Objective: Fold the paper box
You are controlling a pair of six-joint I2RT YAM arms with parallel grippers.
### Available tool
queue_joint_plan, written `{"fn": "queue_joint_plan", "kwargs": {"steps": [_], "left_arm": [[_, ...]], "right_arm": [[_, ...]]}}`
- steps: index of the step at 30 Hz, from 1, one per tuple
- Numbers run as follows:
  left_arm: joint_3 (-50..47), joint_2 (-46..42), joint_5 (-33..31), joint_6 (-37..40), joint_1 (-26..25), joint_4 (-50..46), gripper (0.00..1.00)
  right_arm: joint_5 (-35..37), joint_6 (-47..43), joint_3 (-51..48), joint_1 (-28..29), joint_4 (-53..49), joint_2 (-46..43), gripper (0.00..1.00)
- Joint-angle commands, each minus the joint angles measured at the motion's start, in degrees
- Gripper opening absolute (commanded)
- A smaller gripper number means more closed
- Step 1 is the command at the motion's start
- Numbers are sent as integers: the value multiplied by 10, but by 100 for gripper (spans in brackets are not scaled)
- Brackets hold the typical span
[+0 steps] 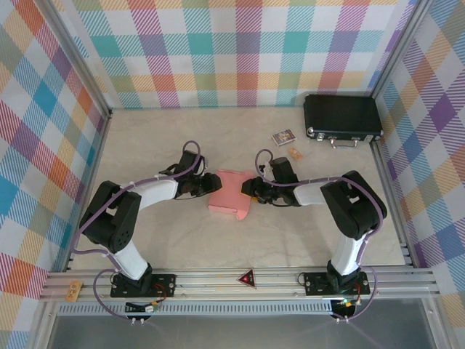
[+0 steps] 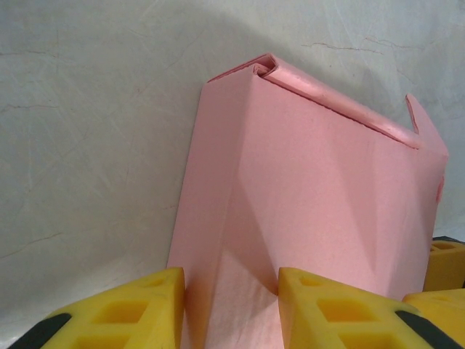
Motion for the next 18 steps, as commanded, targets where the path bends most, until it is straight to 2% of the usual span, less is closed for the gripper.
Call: {"fn": "queue_joint_plan", "kwargs": {"steps": [1, 18], "left_arm": [[-9, 3, 4, -8, 1, 2, 37], [-19, 6, 34, -13, 1, 33, 41]], "right_arm": [[-22, 6, -10, -3, 40, -12, 42], [-77, 38, 6, 2, 106, 38, 42]]}}
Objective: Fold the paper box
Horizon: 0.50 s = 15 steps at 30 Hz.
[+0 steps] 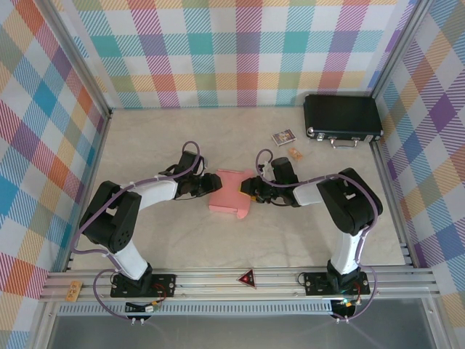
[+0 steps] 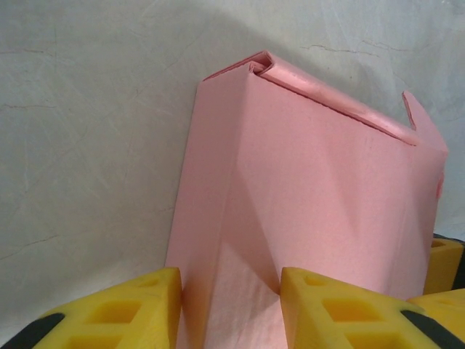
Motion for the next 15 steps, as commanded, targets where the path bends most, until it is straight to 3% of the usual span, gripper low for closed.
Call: {"fn": "queue_joint_plan", "kwargs": {"steps": [1, 15], "left_arm": [[-11, 10, 27, -6, 1, 19, 41], [-16, 33, 65, -30, -1, 64, 37]], "right_arm": [[-30, 10, 11, 5, 35, 8, 42], [-32, 7, 20, 10, 37, -20, 41]]}}
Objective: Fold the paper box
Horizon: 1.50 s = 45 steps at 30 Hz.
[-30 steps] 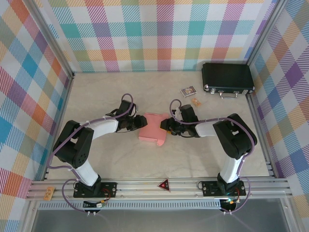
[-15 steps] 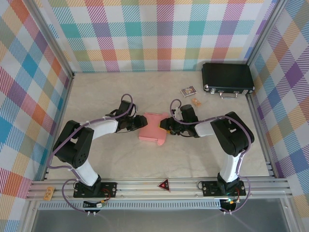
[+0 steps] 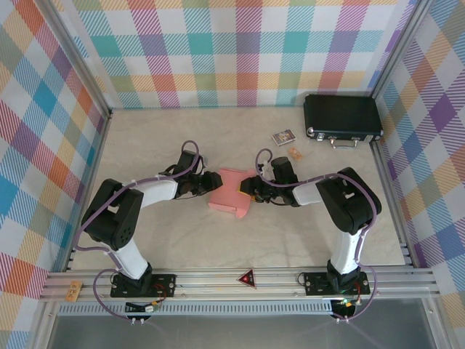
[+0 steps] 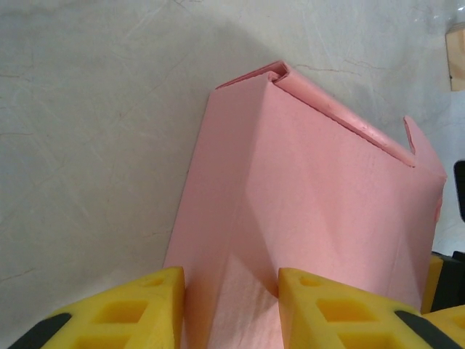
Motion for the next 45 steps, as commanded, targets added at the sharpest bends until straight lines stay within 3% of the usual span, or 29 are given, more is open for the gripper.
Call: {"fn": "queue_joint_plan", "kwargs": {"steps": [1, 11, 32, 45], "left_arm": [[-10, 18, 42, -16, -7, 19, 37], [-12, 23, 49, -23, -12, 31, 40], [-26, 47, 53, -32, -14, 69, 43], [-3, 10, -23, -16, -12, 2, 46]], "right_arm": [[-15, -7, 18, 10, 13, -32, 41], [15, -38, 43, 10, -66, -90, 42], [26, -86, 155, 31, -190, -62, 43], [68, -139, 206, 34, -281, -100, 48]]}}
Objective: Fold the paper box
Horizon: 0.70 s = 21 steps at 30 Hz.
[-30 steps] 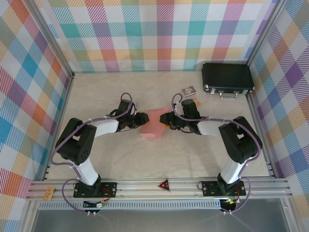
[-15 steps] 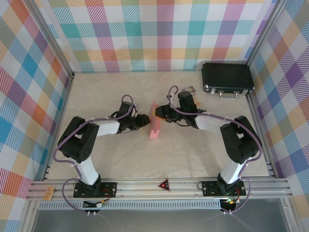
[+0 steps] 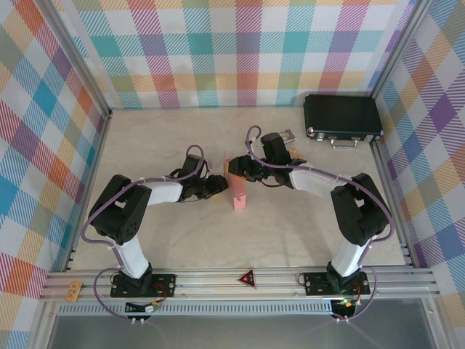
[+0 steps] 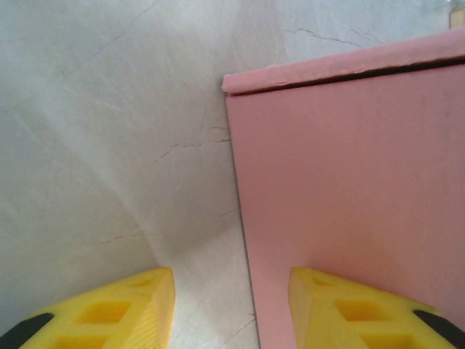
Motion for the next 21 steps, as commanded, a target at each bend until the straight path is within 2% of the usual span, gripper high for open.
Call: {"fn": "queue_joint_plan", "kwargs": {"steps": [1, 5, 12, 21], "left_arm": [[14, -25, -38, 16, 0, -54, 46], [24, -23, -48, 19, 3, -66, 46], [28, -25, -57, 18, 7, -66, 46], [51, 5, -53, 24, 21, -58, 46]], "right_arm": [[22, -44, 34, 3, -60, -34, 49], [48, -66, 54, 0, -100, -52, 52], [118, -74, 48, -25, -175, -75, 52], [19, -84, 21, -33, -168, -24, 49]]}}
